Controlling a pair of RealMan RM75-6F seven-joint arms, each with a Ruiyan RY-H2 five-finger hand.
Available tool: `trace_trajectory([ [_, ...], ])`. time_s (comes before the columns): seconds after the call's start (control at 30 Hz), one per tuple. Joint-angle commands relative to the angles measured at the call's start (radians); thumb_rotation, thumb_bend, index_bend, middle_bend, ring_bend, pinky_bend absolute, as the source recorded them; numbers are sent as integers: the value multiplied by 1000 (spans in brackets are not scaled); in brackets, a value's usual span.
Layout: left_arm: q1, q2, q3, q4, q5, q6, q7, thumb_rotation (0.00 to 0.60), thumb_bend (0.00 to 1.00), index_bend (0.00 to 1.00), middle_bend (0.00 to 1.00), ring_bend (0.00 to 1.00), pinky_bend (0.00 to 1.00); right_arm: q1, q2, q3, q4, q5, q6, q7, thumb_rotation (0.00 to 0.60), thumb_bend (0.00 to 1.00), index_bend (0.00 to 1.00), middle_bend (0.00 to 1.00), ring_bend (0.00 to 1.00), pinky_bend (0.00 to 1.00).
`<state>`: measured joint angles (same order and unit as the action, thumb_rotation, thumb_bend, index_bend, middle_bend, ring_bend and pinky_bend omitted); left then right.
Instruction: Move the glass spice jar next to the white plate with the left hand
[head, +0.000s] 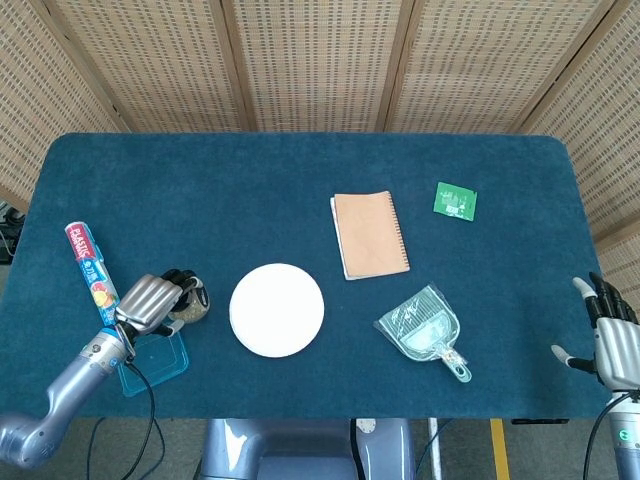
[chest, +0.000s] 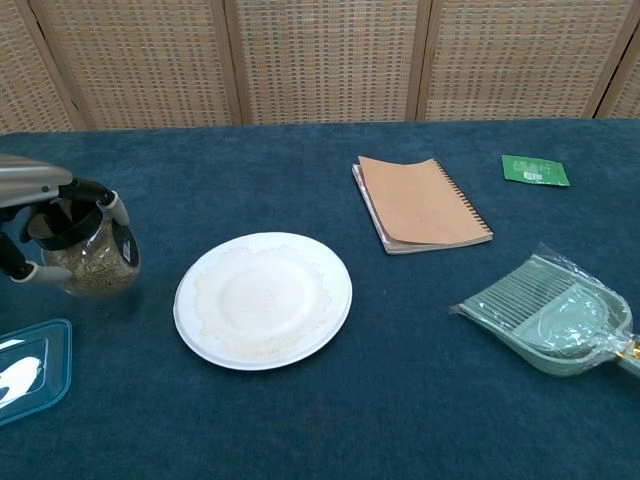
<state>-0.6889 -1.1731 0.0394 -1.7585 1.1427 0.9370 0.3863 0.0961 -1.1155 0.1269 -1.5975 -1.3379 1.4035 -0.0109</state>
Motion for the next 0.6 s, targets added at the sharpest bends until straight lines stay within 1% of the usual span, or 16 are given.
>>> trace_trajectory([
  [0.03, -2, -18, 4, 10, -11, -13, 18, 600, 532, 677, 365, 317, 519, -1, 1, 0, -1, -3, 3, 3, 600, 31, 96, 0, 0, 146],
  [0.23, -9, -58, -4, 38, -41, -15, 64, 600, 531, 661, 355, 308, 507, -2, 4, 1, 0, -1, 3, 11, 600, 31, 95, 0, 0, 146],
  [0.33, -12, -75, -8, 47, -58, -19, 78, 600, 530, 631, 332, 292, 480, -2, 4, 1, 0, -2, 4, 13, 600, 31, 96, 0, 0, 146],
  [0.43, -13, -90, -11, 57, -68, -14, 94, 600, 525, 524, 249, 213, 396, -3, 4, 2, 1, -4, 6, 14, 600, 31, 96, 0, 0, 144],
  [0.5, -13, -97, -10, 62, -69, -11, 107, 600, 500, 423, 149, 120, 315, -2, 2, 3, 2, -3, 7, 15, 600, 31, 96, 0, 0, 141],
  [0.6, -18, -93, -6, 58, -73, -30, 107, 600, 444, 297, 31, 20, 225, -3, 1, 3, 4, -4, 8, 17, 600, 31, 96, 0, 0, 140],
])
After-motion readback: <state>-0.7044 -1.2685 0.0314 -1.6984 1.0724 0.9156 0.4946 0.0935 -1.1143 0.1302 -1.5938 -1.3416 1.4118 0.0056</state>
